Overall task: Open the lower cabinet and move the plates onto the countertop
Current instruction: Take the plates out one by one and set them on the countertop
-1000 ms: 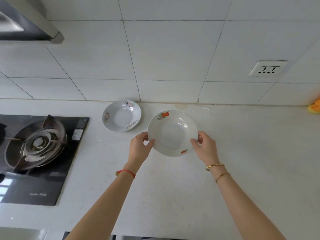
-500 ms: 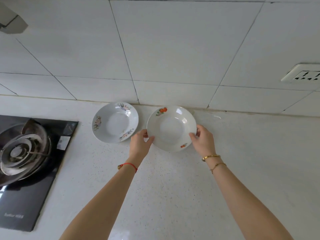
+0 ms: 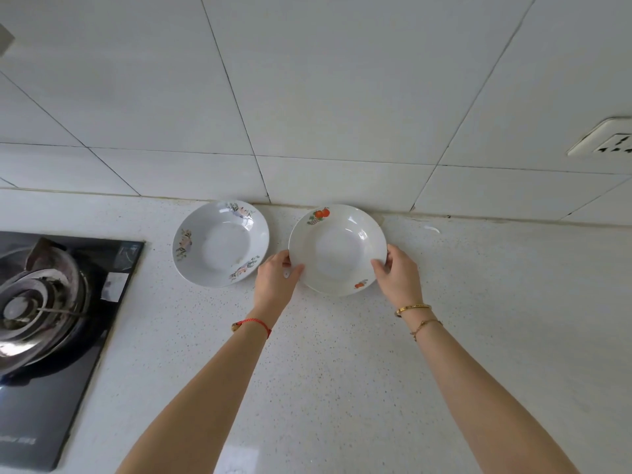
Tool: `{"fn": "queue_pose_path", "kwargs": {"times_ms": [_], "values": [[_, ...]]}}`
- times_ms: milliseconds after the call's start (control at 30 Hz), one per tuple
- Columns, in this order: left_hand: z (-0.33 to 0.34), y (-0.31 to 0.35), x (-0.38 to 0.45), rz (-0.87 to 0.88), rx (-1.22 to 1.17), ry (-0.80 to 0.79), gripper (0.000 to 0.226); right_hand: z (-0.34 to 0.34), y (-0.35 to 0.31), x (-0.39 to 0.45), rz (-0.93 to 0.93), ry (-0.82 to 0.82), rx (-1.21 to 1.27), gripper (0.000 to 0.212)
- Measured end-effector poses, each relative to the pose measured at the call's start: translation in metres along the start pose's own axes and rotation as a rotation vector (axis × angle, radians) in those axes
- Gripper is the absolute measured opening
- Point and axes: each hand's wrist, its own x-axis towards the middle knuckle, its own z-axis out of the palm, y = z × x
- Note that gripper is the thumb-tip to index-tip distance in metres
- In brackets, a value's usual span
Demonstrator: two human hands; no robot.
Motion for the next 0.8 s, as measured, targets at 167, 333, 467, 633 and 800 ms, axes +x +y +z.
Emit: {"fn": "queue_pose_path", "kwargs": {"times_ms": [167, 333, 467, 633, 800], "values": [[-0.007, 0.005, -0.006, 0.001, 0.063, -0.008, 0.035, -0.007, -0.006, -0.005, 0.048, -0.024, -0.074, 0.032], [-0.032, 0.014, -0.024, 0.042, 0.134, 0.065, 0.044, -0.028, -0.017, -0.025, 0.004, 0.024, -0.169, 0.045], [-0.063, 0.026, -0.056, 0.182, 0.195, 0.144, 0.04, -0.052, -0.034, -0.053, -0.149, 0.045, -0.216, 0.04], [-0.1, 0.041, -0.117, 0.326, 0.263, 0.229, 0.037, -0.082, -0.05, -0.106, -0.325, 0.093, -0.242, 0.036], [-0.125, 0.043, -0.189, 0.362, 0.313, 0.265, 0.037, -0.103, -0.055, -0.165, -0.392, 0.118, -0.242, 0.036]]}}
